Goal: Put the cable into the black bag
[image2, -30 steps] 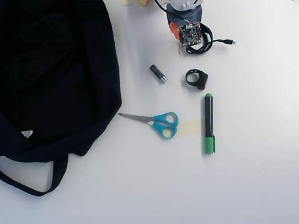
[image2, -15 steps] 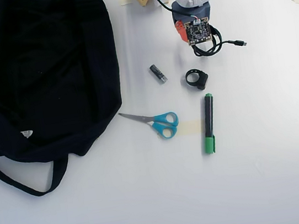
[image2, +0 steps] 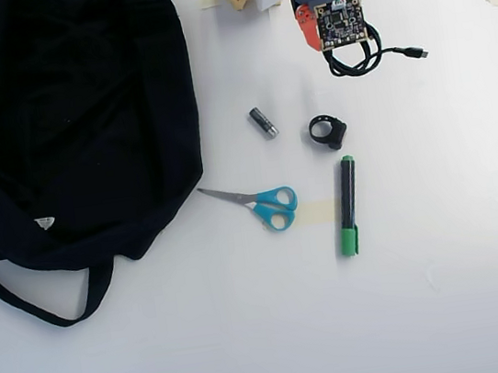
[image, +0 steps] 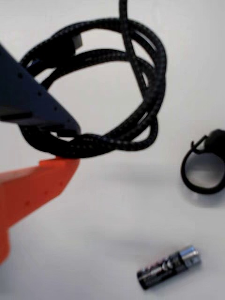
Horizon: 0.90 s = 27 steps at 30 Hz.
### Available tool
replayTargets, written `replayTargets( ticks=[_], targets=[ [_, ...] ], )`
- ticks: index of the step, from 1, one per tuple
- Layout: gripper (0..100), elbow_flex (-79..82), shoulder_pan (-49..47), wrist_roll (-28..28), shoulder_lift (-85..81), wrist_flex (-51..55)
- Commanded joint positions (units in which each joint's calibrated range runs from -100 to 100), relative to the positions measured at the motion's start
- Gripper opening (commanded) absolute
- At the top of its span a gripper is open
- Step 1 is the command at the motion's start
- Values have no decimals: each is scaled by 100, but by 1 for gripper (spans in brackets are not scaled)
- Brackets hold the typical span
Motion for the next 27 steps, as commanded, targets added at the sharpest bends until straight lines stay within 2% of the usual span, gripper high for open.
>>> replayTargets(
  ticks=[1, 5, 13, 22, 27],
  targets=[
    [2, -346, 325, 123, -144, 71],
    [2, -337, 542, 521, -476, 54],
    [2, -94, 1462, 511, -1148, 71],
    [2, 58, 2898, 490, -1272, -15],
    [2, 130, 4012, 789, -1272, -523]
  ],
)
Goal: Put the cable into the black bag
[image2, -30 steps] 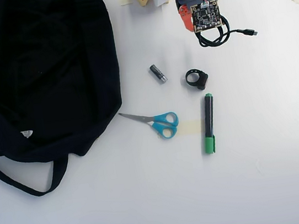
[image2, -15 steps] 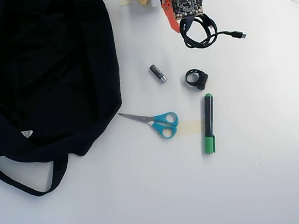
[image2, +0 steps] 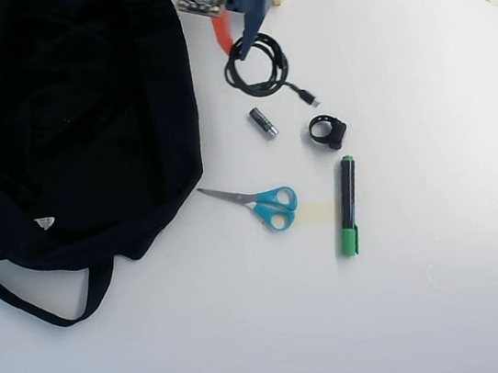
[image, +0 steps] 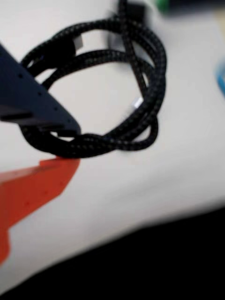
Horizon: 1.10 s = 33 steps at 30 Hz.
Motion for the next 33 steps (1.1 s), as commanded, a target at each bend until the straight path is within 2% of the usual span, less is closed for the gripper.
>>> replayTargets(
  ticks=[1, 9, 13, 17, 18, 22, 25, 28, 32, 33],
  targets=[
    [2, 40, 915, 204, -102, -498],
    [2, 831, 2232, 142, -2, -2367],
    [2, 1442, 3339, 162, 14, -3986],
    [2, 1586, 4274, 189, 39, -4090],
    [2, 1532, 4446, 346, 197, -4176],
    [2, 535, 4558, 524, 2388, -5011],
    [2, -660, 4603, 613, 3832, -5011],
    [2, -993, 4730, 619, 4587, -5046],
    [3, -1173, 4670, 561, 4703, -5106],
    [10, -1199, 4625, 561, 4687, -5106]
  ],
)
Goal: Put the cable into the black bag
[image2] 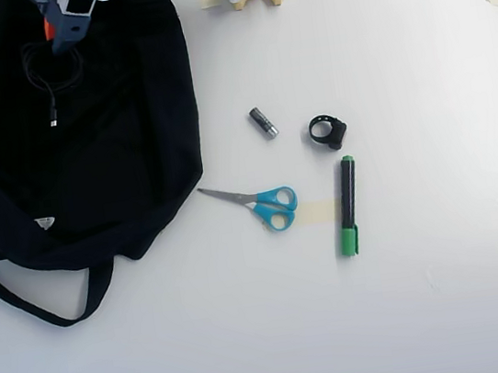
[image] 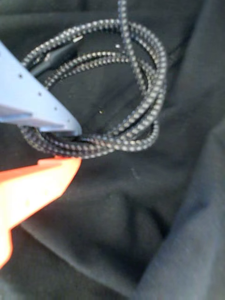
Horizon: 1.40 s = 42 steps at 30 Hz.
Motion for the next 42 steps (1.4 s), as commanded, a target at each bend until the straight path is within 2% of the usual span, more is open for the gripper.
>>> replayTargets(
  ticks=[1, 3, 5, 9, 12, 15, 16, 17, 18, 20, 24, 31, 36, 42],
  targets=[
    [15, -291, -107, -20, -95, -57],
    [20, -273, -160, -20, -187, -31],
    [20, -327, -279, -20, -328, 228],
    [19, -84, -773, 17, -1656, 1210],
    [19, 518, -1940, -20, -2361, 1520],
    [19, 599, -3533, -345, -2792, 1993],
    [19, 599, -3817, -607, -2884, 2036],
    [12, 608, -4169, -896, -3166, 2260],
    [2, 742, -4505, -980, -3398, 2303],
    [2, 1326, -4887, -1153, -3913, 2303],
    [2, 2530, -5717, -1100, -4817, 2303],
    [2, 4103, -6330, -1043, -6303, 2269],
    [2, 5262, -6323, -162, -7780, 2286],
    [2, 6484, -6323, -41, -8975, 2303]
  ],
)
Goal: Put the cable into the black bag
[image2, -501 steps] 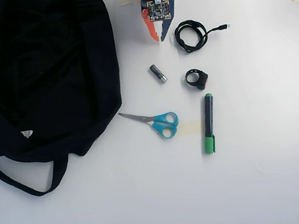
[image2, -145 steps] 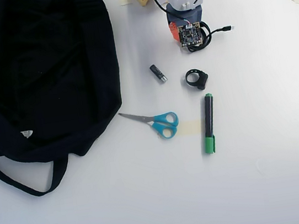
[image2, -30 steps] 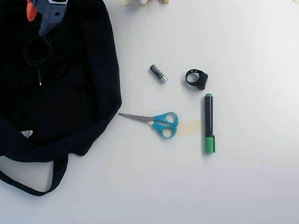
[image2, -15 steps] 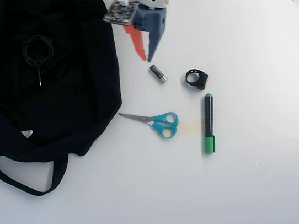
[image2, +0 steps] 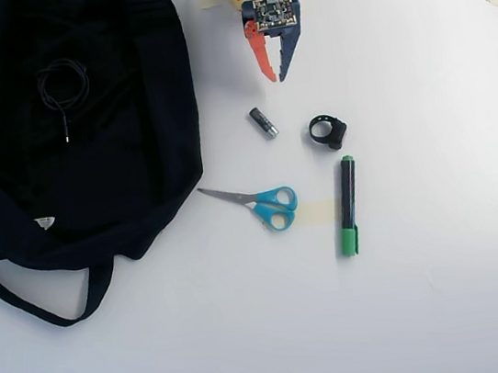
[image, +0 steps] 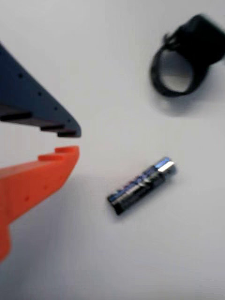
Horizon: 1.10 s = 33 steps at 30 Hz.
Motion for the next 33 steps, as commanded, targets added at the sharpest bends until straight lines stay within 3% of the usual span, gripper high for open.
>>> replayTargets(
  ticks=[1, 17, 33],
  targets=[
    [2, 547, -19, 71, -590, 28],
    [2, 709, -198, 76, -1030, 2241],
    [2, 700, -198, 40, -1237, 2302]
  ],
)
